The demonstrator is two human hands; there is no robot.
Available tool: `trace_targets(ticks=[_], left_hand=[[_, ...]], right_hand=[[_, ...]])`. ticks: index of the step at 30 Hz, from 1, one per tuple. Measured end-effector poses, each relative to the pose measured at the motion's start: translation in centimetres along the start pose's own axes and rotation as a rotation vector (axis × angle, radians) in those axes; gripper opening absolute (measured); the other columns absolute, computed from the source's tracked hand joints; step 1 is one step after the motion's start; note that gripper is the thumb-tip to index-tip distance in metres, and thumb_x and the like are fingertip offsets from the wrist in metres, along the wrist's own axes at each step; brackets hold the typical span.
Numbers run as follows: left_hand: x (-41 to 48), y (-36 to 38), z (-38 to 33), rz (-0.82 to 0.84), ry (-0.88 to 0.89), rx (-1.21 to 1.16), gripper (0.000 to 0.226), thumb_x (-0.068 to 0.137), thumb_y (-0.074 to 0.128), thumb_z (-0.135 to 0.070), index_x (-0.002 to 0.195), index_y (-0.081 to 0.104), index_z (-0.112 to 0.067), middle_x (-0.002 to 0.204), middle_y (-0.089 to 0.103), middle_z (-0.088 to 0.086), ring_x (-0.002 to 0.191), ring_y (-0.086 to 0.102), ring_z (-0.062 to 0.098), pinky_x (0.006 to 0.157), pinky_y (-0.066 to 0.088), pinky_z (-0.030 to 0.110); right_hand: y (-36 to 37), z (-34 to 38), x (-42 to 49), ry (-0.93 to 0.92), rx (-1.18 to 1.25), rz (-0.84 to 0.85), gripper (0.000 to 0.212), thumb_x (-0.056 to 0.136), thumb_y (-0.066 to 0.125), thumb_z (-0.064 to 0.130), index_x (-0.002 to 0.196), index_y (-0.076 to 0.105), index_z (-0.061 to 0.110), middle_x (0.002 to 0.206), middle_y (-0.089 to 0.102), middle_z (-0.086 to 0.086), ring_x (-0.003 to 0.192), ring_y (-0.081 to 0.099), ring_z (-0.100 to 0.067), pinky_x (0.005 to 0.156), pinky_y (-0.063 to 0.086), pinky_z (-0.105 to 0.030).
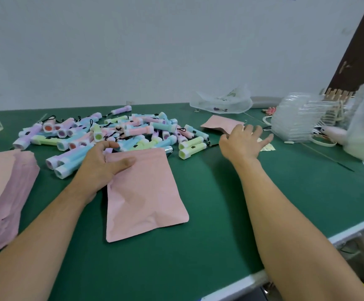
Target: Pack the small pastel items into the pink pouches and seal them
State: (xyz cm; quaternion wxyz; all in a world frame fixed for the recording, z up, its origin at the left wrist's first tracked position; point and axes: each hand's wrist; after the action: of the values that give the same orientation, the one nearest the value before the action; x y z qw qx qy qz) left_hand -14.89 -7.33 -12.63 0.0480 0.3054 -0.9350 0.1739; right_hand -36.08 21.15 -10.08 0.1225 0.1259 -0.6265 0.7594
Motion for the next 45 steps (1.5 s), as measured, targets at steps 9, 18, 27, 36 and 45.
trace_targets(ticks=[9, 18, 27, 36, 45], left_hand=[[-0.1, 0.2, -0.1, -0.006, -0.004, 0.077, 0.051, 0.079, 0.09, -0.042, 0.12, 0.061, -0.032, 0.13, 0.05, -0.008, 0.124, 0.048, 0.018, 0.075, 0.039, 0.016], [0.6, 1.2, -0.4, -0.103, -0.004, 0.079, 0.04, 0.08, 0.091, -0.035, 0.109, 0.064, -0.033, 0.129, 0.054, -0.008, 0.126, 0.051, 0.018, 0.093, 0.044, 0.032], [0.7, 1.5, -0.7, -0.095, 0.06, 0.097, 0.036, 0.08, 0.09, -0.038, 0.108, 0.067, -0.035, 0.139, 0.055, -0.008, 0.128, 0.049, 0.017, 0.099, 0.043, 0.034], [0.7, 0.8, -0.6, -0.062, 0.026, 0.062, 0.037, 0.079, 0.091, -0.04, 0.109, 0.07, -0.034, 0.135, 0.059, -0.005, 0.13, 0.054, 0.024, 0.111, 0.047, 0.048], [0.9, 0.7, -0.4, -0.022, 0.033, 0.008, 0.037, 0.081, 0.09, -0.036, 0.112, 0.072, -0.027, 0.135, 0.062, 0.002, 0.129, 0.057, 0.027, 0.11, 0.049, 0.05]], right_hand=[[2.4, 0.0, 4.3, -0.081, -0.236, -0.039, 0.037, 0.096, 0.052, 0.041, 0.129, 0.056, 0.026, 0.13, 0.059, -0.015, 0.129, 0.045, -0.039, 0.115, 0.008, -0.073], [3.1, 2.0, 7.5, -0.269, -0.361, -0.086, 0.02, 0.089, 0.063, 0.013, 0.105, 0.071, 0.021, 0.104, 0.065, -0.005, 0.104, 0.06, -0.031, 0.097, 0.043, -0.047], [4.0, 3.5, 8.7, -0.33, 0.106, -0.209, 0.012, 0.095, 0.059, -0.001, 0.095, 0.071, 0.0, 0.102, 0.067, -0.019, 0.081, 0.065, -0.038, 0.064, 0.043, -0.039], [3.0, 0.9, 6.4, -0.344, 0.148, -0.259, 0.047, 0.092, 0.048, 0.001, 0.137, 0.055, 0.013, 0.131, 0.065, -0.007, 0.122, 0.05, -0.035, 0.097, 0.037, -0.05], [0.3, -9.5, 4.4, 0.065, 0.797, -0.287, 0.048, 0.092, 0.042, -0.006, 0.135, 0.056, 0.011, 0.114, 0.07, -0.009, 0.107, 0.063, -0.028, 0.091, 0.046, -0.032]])
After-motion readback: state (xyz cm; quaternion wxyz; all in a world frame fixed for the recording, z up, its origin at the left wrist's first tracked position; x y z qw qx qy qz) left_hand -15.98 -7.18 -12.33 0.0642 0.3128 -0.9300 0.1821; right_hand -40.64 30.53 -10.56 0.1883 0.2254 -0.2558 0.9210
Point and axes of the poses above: each hand's wrist, its own x-axis towards the middle knuckle, its own y-axis out of the palm, z = x × y
